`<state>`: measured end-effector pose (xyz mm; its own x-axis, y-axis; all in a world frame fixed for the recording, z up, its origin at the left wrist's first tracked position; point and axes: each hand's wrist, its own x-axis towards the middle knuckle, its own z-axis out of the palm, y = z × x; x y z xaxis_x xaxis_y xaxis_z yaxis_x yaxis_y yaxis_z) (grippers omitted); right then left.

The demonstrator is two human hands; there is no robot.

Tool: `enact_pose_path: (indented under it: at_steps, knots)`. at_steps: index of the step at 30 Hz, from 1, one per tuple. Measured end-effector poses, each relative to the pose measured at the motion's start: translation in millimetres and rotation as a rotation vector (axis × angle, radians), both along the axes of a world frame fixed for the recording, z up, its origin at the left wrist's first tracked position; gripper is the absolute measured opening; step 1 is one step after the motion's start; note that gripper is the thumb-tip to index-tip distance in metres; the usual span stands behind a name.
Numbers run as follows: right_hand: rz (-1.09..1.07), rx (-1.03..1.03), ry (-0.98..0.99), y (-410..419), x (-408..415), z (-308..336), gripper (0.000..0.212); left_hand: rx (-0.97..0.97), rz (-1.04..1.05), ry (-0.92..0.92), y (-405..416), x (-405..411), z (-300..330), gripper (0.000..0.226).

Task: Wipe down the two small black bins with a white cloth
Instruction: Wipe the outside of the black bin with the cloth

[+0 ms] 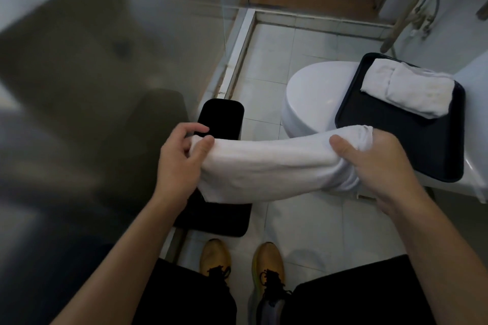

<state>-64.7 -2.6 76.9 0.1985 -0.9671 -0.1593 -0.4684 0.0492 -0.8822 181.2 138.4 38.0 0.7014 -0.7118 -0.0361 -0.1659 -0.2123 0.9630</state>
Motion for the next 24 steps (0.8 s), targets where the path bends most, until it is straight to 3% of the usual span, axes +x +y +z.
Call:
enact_pose_path:
  at_steps: [2,7,9,10,12,14,17,18,20,22,24]
  knots:
    - [-0.066,-0.086,0.105,0,-1,2,0.055,0.017,-0.092,-0.075,2,5,1,0.014]
    - [0.032,-0.179,0.025,-2,-9,11,0.079,0.124,-0.361,-0.040,10,19,4,0.037]
    - [0.207,-0.182,0.092,-8,-16,16,0.087,0.169,-0.370,-0.142,13,21,5,0.038]
    - [0.333,-0.169,0.174,-13,-21,17,0.082,0.176,-0.340,-0.227,14,21,5,0.032]
    - [0.503,-0.140,0.332,-15,-28,14,0.051,0.177,-0.261,-0.375,14,19,4,0.018]
    - [0.505,-0.179,0.402,-13,-28,5,0.028,0.191,-0.196,-0.478,14,20,1,0.011]
    - [0.461,-0.429,0.482,-13,-21,-9,0.012,0.207,-0.234,-0.556,14,26,0,0.011]
    - [0.487,-0.466,0.450,-16,-20,-14,0.010,0.201,-0.254,-0.565,14,27,0,0.012]
    - [0.499,-0.350,0.304,-18,-19,-20,0.008,0.176,-0.259,-0.514,13,28,0,0.016]
    - [0.418,-0.235,0.172,-14,-11,-25,0.012,0.205,-0.238,-0.424,9,22,0,0.015]
    - [0.306,-0.253,0.144,-8,4,-31,0.012,0.263,-0.165,-0.397,5,12,-7,0.013]
